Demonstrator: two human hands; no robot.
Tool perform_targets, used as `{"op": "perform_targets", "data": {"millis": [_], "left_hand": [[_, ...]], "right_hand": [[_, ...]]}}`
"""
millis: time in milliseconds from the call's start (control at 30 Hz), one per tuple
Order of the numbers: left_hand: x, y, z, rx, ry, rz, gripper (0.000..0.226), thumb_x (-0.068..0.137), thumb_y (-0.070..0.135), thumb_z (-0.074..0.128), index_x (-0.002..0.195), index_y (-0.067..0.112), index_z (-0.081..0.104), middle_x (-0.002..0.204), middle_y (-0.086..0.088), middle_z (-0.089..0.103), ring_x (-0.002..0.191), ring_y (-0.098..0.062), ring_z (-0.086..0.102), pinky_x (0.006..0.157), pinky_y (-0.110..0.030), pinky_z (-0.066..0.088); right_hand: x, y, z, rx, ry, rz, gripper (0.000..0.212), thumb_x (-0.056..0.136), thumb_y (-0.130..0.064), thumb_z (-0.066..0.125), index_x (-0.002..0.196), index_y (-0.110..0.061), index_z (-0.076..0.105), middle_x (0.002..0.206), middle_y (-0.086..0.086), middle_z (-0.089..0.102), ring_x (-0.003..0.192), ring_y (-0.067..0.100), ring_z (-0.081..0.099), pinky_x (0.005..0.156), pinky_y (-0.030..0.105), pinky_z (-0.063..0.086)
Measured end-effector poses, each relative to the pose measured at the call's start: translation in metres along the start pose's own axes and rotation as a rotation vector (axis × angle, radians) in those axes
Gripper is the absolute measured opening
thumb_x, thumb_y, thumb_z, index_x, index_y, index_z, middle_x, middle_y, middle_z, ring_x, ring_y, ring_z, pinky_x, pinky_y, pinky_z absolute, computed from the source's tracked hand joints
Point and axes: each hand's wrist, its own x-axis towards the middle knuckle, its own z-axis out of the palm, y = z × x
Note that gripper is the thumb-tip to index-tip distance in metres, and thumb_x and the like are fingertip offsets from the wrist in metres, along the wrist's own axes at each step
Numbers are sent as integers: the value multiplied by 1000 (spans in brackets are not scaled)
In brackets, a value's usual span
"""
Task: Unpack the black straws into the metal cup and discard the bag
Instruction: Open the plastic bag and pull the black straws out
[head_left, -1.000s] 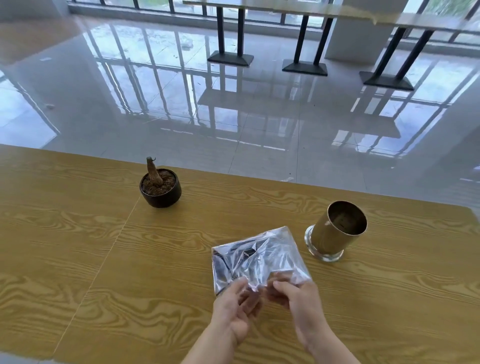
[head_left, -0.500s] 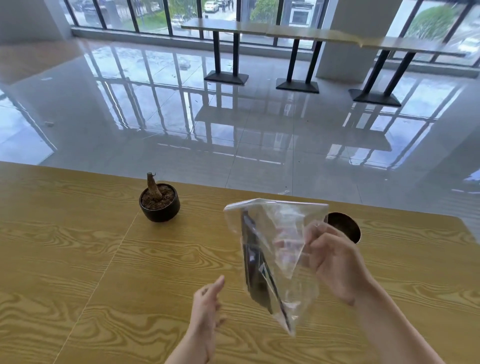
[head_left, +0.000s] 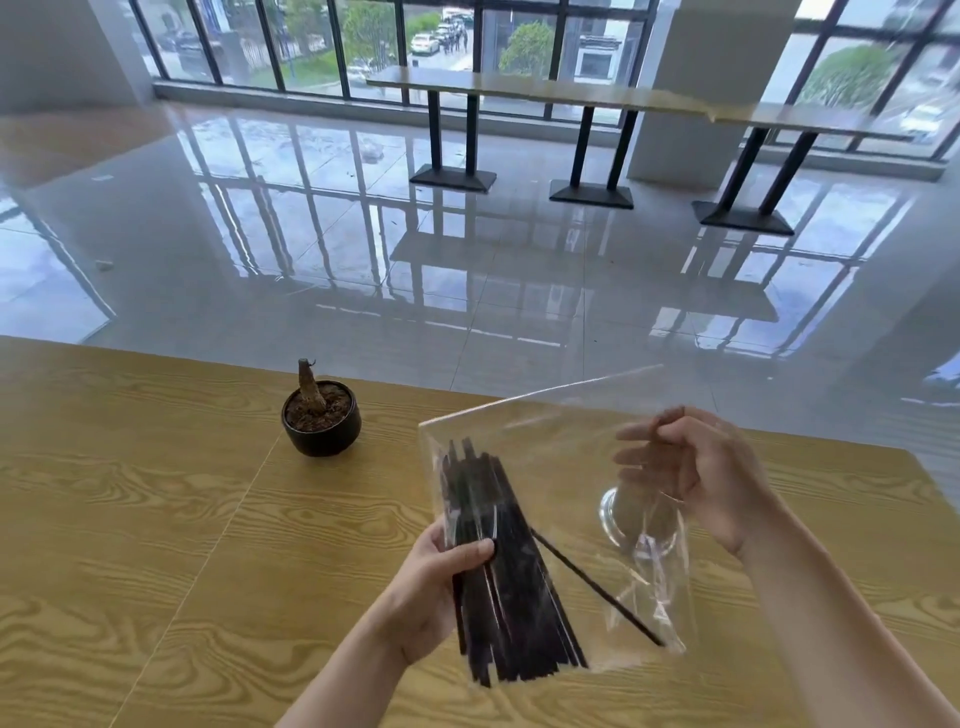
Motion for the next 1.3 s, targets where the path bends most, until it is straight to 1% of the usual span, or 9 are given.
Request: {"op": "perform_targets", "data": {"millis": [100, 200, 300, 367, 467, 567, 867, 1067, 1300], "left_hand": [[-2, 9, 3, -8, 117, 23, 50, 77, 9, 83, 123, 6, 64, 122, -33, 64, 104, -45, 66, 86, -54, 56], [-4, 20, 9, 55, 183, 66, 42, 79, 9, 80, 119, 11, 68, 122, -32, 65, 108, -47, 66, 86, -53, 57], [-5, 28, 13, 99, 222, 123, 35, 82, 7, 76, 116, 12, 68, 119, -31, 67, 110, -50, 64, 87, -57, 57], [-7, 32, 20, 112, 239, 151, 33, 81, 7, 76, 112, 12, 69, 117, -31, 67, 107, -48, 66, 85, -55, 58], [-6, 36, 30, 139, 229, 186, 33, 81, 8, 75, 113, 12, 68, 112, -28, 69, 97, -39, 70, 78, -46, 59], [-6, 39, 39, 137, 180, 217, 37, 84, 14, 77, 120, 15, 66, 112, -25, 70, 99, -38, 70, 78, -42, 59], [-6, 38, 51, 445, 182, 412, 56, 87, 7, 70, 136, 29, 54, 128, -3, 69, 119, -23, 66, 92, -39, 58], [-5, 37, 58, 555, 260, 466, 41, 85, 17, 75, 120, 34, 62, 113, 5, 73, 106, -13, 70, 81, -22, 57], [-2, 32, 50, 466, 300, 389, 34, 84, 6, 67, 113, 26, 65, 99, -10, 72, 94, -24, 69, 78, -34, 57]], "right_hand": [[4, 9, -4, -250, 153, -32, 14, 100, -4, 53, 112, -1, 59, 104, 27, 73, 72, 32, 75, 60, 36, 63], [6, 22, 0, -576, 312, -149, 44, 97, -16, 64, 138, -10, 47, 122, 10, 66, 88, 24, 74, 77, 37, 61], [-1, 35, 17, -1085, 478, -510, 49, 89, -17, 72, 133, -8, 55, 131, 11, 59, 114, 27, 58, 97, 36, 44], [-10, 45, 41, -1222, 378, -770, 42, 84, -13, 73, 124, -4, 63, 126, 12, 63, 118, 32, 56, 101, 40, 46], [-23, 59, 81, -1234, 20, -951, 34, 85, -15, 75, 118, -8, 71, 120, 4, 69, 114, 23, 61, 98, 37, 52], [-30, 68, 111, -1230, -123, -919, 31, 94, -26, 67, 121, -12, 72, 121, -3, 68, 114, 17, 60, 92, 34, 54], [-27, 60, 132, -1286, -83, -822, 53, 86, -60, 62, 115, -17, 72, 112, -7, 65, 103, 11, 62, 83, 26, 56], [-23, 60, 132, -1259, 43, -968, 20, 93, -38, 66, 96, -19, 73, 99, -8, 65, 89, 11, 62, 68, 28, 56], [-20, 49, 123, -1040, 42, -879, 7, 94, -22, 69, 91, -17, 74, 88, -10, 72, 80, 7, 66, 68, 28, 57]]}}
